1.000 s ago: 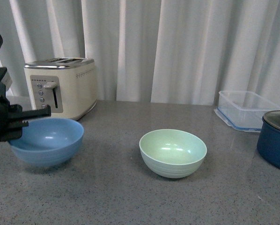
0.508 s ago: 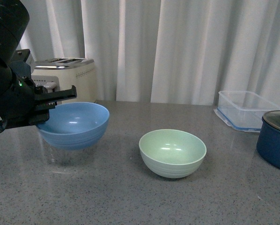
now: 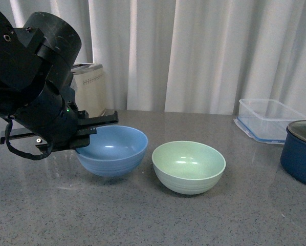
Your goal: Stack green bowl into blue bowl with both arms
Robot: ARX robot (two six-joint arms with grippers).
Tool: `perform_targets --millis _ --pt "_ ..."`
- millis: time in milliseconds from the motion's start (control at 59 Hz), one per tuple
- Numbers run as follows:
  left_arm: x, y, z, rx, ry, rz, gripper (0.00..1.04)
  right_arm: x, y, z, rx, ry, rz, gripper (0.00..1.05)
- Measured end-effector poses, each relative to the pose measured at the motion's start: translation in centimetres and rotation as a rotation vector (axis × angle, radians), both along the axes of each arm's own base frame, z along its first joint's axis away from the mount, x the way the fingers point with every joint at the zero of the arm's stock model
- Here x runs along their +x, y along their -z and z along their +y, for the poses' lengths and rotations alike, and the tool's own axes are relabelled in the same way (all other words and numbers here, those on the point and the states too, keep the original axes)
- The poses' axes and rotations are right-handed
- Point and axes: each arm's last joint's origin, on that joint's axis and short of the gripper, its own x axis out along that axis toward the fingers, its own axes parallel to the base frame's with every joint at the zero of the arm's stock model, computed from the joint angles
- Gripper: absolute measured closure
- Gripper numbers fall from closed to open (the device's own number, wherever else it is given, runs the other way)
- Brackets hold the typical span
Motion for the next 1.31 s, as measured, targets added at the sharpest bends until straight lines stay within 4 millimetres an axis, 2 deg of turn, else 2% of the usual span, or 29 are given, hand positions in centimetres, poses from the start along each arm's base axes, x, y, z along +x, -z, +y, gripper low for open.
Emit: perform_targets --millis 729,881,1017,1119,1237,1271,1305 --pt "0.9 1.8 -2.0 0.011 0.008 0.04 1.0 0.0 0.0 0.0 0.0 0.0 0.0 0.1" --pt "0.8 1.4 -2.2 0.023 0.018 0.024 0.69 0.0 0.0 0.0 0.0 0.0 0.0 0.1" --pt "-0.1 0.0 -1.9 0.067 0.013 -0.034 0.49 0.0 0.0 0.0 0.0 0.0 0.0 0.1" --pt "-1.6 -1.9 -1.2 0.102 0.001 -0.099 0.33 0.0 0.0 0.0 0.0 0.0 0.0 0.1" --pt "-4.8 -4.7 0.6 0.135 -0.025 -0.164 0.09 0.0 0.0 0.0 0.0 0.0 0.0 0.1" --pt "-5.7 -5.1 1.1 0.145 -0.036 -0.169 0.05 0.0 0.0 0.0 0.0 0.0 0.0 0.1" --pt "-6.6 -5.4 1.6 0.156 -0.047 -0.172 0.06 0.0 0.0 0.0 0.0 0.0 0.0 0.1"
